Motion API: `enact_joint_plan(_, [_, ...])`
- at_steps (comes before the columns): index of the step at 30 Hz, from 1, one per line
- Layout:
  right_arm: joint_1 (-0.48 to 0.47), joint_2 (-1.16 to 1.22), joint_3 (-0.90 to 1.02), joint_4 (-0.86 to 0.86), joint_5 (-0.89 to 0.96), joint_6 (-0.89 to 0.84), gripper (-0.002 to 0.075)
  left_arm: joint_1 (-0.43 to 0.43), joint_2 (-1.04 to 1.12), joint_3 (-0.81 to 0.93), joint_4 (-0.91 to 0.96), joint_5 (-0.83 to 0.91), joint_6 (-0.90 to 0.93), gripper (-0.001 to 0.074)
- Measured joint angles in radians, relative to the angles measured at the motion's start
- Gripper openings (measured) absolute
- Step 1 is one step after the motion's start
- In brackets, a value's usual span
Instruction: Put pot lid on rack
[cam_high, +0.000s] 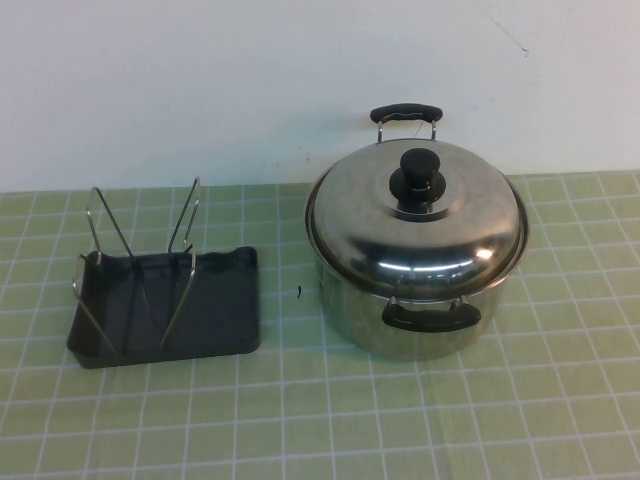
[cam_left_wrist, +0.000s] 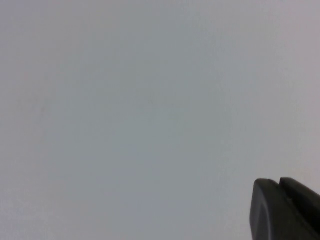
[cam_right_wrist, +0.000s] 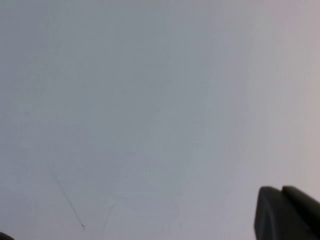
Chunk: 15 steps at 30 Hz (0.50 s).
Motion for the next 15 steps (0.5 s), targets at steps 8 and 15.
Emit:
enact_joint_plan(8, [0.000, 0.354, -0.223, -0.170, -0.035, 0.079, -0.0001, 0.000, 0.004, -0.187, 0.046, 0.350, 0.031, -0.0003])
enact_joint_plan(15, [0.000, 0.813, -0.246, -0.343, -0.456, 0.185, -0.0001, 0.000, 0.086, -0.181, 0.052, 0.361, -0.052, -0.0003])
